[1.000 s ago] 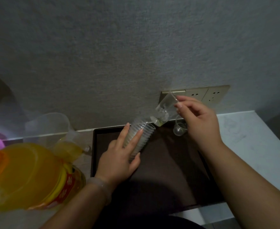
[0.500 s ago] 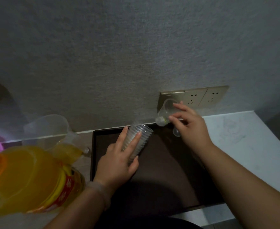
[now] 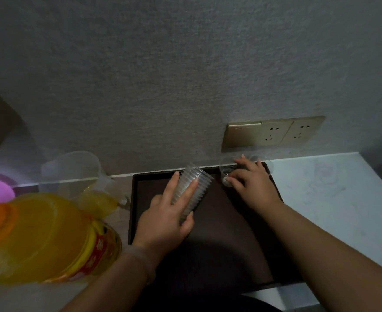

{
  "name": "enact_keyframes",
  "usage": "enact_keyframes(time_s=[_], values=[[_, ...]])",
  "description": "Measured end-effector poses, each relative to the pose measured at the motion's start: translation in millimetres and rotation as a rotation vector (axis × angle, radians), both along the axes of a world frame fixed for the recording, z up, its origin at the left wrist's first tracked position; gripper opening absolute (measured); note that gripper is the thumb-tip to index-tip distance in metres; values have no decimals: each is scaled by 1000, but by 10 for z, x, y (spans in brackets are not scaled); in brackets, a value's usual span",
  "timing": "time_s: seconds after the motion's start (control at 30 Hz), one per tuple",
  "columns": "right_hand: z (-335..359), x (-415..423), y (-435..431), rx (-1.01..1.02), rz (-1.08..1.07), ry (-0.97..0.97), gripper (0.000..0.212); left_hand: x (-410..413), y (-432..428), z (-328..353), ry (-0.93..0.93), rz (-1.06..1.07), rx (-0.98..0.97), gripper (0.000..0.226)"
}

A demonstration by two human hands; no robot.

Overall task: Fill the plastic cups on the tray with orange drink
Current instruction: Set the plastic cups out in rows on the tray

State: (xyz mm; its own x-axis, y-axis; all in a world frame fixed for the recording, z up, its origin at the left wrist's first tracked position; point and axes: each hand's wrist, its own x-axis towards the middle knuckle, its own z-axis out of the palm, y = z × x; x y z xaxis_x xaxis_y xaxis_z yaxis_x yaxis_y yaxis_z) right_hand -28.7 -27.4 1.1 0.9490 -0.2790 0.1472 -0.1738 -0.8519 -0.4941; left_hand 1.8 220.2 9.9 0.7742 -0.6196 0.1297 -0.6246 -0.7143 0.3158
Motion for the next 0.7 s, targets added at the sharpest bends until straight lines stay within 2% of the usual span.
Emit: enact_keyframes(time_s=[0.7], values=[[78,-6,-4,-77,-36,-39,12,-10,5,37,-57,-22,19,80]])
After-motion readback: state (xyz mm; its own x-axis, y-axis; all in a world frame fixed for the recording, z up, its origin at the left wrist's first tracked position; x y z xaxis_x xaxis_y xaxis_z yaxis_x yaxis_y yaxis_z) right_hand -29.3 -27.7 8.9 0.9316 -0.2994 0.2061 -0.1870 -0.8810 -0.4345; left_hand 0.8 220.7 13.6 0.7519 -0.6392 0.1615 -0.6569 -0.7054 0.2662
